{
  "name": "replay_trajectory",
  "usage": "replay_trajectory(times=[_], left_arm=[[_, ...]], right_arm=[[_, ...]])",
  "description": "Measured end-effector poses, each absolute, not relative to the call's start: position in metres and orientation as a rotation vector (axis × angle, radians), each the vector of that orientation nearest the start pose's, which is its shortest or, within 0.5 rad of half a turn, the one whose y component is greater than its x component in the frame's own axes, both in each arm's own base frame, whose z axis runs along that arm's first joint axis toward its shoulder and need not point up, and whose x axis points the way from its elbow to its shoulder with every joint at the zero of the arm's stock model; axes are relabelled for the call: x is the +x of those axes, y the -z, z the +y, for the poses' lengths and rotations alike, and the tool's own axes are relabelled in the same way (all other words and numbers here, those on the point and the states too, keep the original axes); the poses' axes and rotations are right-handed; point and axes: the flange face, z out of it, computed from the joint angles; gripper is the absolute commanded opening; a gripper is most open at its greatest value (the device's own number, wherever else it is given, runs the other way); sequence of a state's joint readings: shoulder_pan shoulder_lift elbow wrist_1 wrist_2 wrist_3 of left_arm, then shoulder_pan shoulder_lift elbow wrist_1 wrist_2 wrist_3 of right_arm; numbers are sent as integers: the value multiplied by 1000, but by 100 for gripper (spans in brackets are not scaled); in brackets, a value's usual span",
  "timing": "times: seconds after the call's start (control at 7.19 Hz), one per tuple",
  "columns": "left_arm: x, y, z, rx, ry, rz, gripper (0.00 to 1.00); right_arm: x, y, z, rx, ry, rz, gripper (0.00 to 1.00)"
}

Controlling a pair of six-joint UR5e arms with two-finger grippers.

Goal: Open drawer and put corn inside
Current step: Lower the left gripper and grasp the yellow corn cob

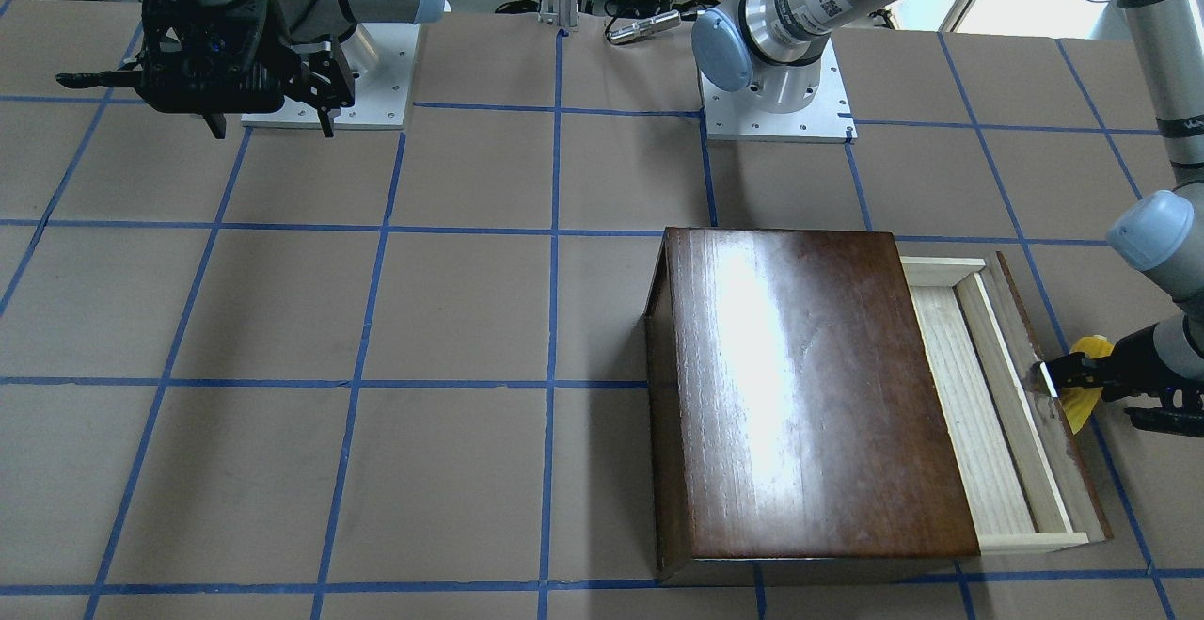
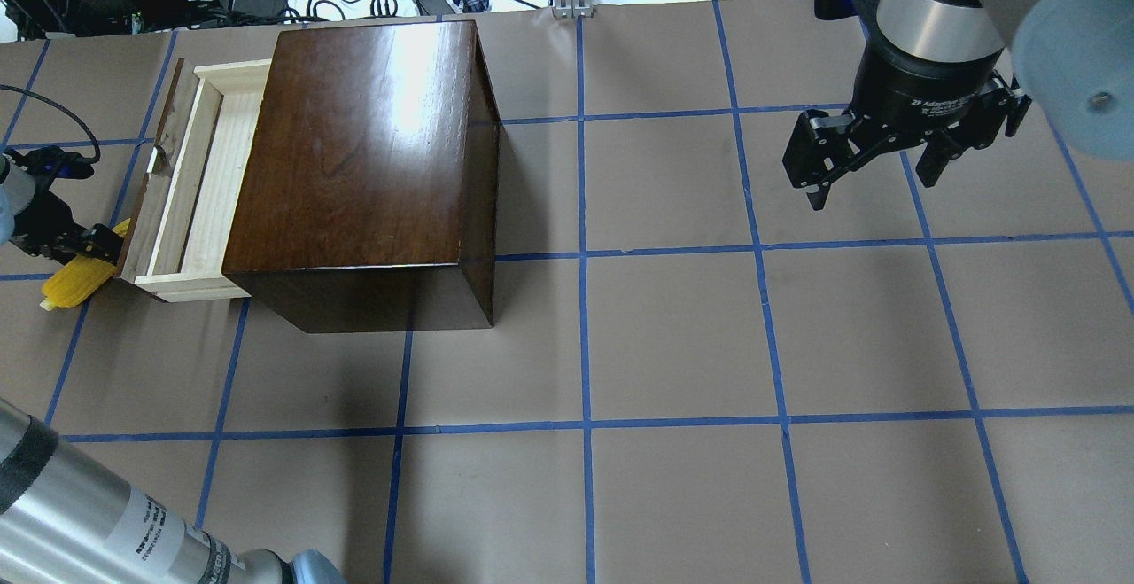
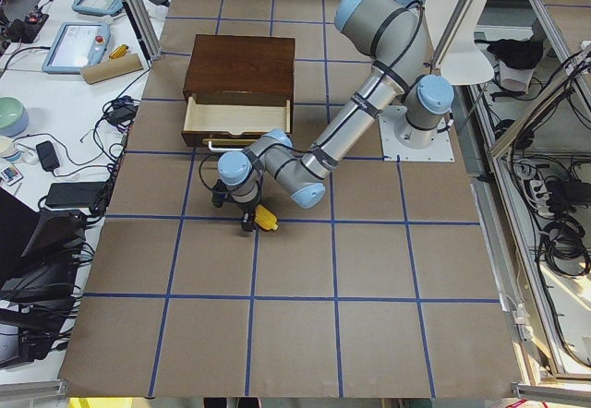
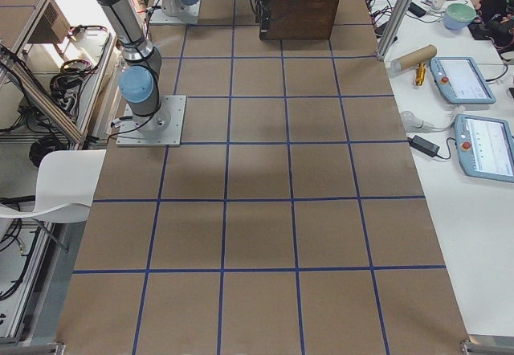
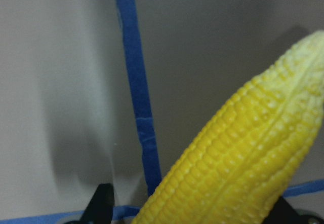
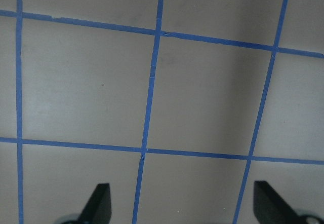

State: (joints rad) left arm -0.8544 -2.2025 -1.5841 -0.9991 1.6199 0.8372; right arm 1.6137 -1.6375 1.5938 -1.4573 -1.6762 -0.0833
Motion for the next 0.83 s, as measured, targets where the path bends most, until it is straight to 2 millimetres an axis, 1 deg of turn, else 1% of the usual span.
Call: replay_trajectory(times=[0.14, 0.28, 0.42, 0.56, 0.83], left_arm=[[334, -164, -580, 192, -134, 3148, 77], [335, -165, -580, 192, -126, 3144, 42], [336, -166, -581, 193, -113, 3137, 18], [336, -168, -582, 193, -102, 3131, 0], [336, -171, -582, 187, -94, 3127, 0]], right_arm=[[142, -498, -450, -210, -117, 3236, 100], [142, -498, -450, -210, -117, 3236, 100], [142, -498, -450, -210, -117, 3236, 100], [142, -498, -450, -211, -117, 3235, 100], [142, -498, -450, -212, -117, 3235, 100]])
